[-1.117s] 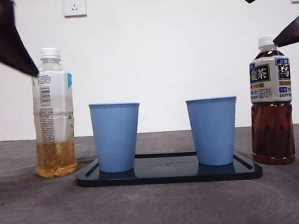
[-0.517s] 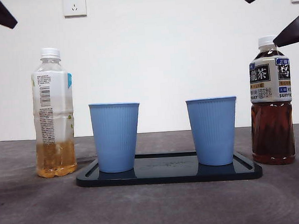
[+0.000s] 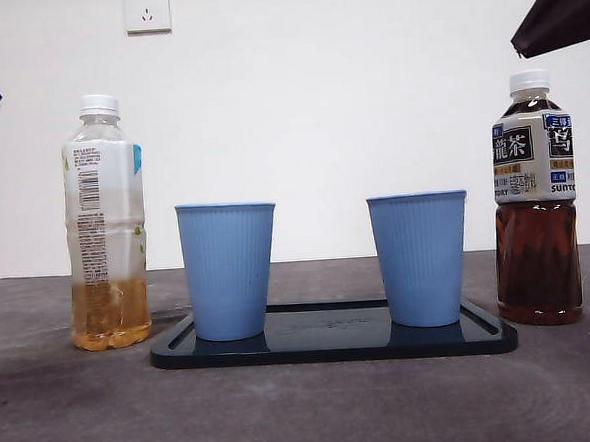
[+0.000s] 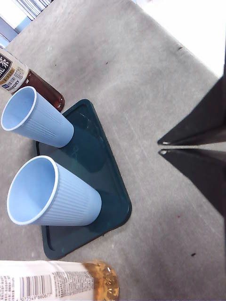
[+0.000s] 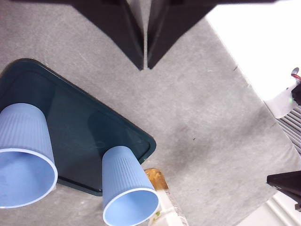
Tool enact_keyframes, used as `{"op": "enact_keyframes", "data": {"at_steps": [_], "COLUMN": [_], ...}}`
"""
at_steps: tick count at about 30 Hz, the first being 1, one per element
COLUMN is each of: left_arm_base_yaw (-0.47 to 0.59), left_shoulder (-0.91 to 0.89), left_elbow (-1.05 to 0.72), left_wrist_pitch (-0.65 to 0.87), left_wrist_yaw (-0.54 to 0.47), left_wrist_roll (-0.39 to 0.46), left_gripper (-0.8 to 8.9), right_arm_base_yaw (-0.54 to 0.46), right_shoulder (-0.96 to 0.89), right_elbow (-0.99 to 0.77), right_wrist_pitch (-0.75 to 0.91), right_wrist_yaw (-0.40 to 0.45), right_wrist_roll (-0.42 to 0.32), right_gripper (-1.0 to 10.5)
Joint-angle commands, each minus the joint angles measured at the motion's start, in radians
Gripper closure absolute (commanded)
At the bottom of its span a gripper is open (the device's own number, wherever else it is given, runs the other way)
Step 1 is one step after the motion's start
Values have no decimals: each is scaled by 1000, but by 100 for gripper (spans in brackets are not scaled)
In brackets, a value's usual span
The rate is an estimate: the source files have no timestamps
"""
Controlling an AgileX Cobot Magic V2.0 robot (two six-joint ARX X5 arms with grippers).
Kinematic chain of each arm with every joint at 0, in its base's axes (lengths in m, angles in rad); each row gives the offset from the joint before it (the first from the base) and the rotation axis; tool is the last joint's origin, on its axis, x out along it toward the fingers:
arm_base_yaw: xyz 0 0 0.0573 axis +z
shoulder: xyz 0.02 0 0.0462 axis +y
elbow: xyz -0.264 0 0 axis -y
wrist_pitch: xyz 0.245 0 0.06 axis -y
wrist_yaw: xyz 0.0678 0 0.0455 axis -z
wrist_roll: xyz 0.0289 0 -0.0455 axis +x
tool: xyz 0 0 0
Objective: Pour the drink into the cup
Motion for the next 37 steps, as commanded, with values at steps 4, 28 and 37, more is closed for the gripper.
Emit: {"op": "enact_keyframes", "data": {"at_steps": [4,28,37], "left_arm_base_yaw": [-5,350,409], "left_shoulder": [3,-328,-465], "left_elbow": [19,-113,-374], "left_wrist_pitch": [11,336,381], "left_wrist_yaw": [4,-262,-303], "left_wrist_roll": [-2,349,350], "left_gripper": [806,806,806], "right_arm_base_yaw": [7,7,7], "right_shoulder": [5,5,5], "right_elbow": [17,17,17], "right_wrist_pitch": [6,7,6], "right_wrist_yaw": [-2,-2,-2], "right_wrist_roll": [2,2,2], "right_gripper": [941,941,941]}}
